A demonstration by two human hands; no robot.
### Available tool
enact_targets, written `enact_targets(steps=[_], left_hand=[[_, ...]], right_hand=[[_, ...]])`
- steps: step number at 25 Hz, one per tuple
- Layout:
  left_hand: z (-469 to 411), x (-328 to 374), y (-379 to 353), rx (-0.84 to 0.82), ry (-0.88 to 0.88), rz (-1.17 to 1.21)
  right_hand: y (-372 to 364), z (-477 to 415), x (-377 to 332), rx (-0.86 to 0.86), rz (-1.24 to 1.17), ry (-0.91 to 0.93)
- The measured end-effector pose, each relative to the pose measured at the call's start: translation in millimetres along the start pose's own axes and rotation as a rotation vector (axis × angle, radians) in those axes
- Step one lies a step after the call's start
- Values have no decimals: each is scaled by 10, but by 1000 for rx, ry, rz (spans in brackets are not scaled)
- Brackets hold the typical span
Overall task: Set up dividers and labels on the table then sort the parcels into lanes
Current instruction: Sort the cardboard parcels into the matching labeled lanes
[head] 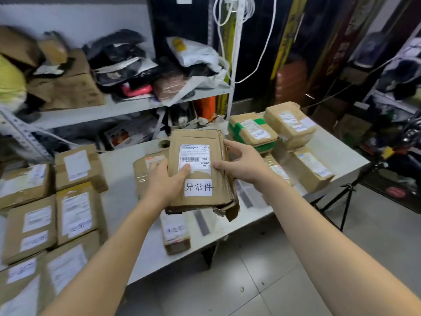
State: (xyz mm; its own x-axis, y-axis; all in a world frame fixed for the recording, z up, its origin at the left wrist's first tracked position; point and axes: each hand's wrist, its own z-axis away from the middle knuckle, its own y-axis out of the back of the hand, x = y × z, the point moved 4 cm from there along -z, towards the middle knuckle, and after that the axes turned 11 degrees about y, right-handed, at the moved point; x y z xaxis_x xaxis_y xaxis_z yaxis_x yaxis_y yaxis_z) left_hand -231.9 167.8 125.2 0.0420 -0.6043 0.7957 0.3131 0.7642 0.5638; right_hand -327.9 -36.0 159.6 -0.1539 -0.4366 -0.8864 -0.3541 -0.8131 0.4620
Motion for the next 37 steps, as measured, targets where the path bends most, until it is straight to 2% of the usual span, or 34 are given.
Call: enact_targets(steps=[6,19,27,33,37], left_hand=[[-119,834,-1016,-72,-66,-84],[-801,2067,-2714,-198,-184,-64],[-681,2395,-3716,-210,-100,-68],[-388,2644,-4511,-45,45,-82],[-231,2690,-4753,32,96,-76]], right_hand=[[1143,-153,578,77,-15,-68],[2785,-854,1530,220,27,-203],[3546,-995,2406,137,-42,-204],[4117,-1118,3116,20,-106,-168],[4321,-1223,3352,-83,-142,-131]])
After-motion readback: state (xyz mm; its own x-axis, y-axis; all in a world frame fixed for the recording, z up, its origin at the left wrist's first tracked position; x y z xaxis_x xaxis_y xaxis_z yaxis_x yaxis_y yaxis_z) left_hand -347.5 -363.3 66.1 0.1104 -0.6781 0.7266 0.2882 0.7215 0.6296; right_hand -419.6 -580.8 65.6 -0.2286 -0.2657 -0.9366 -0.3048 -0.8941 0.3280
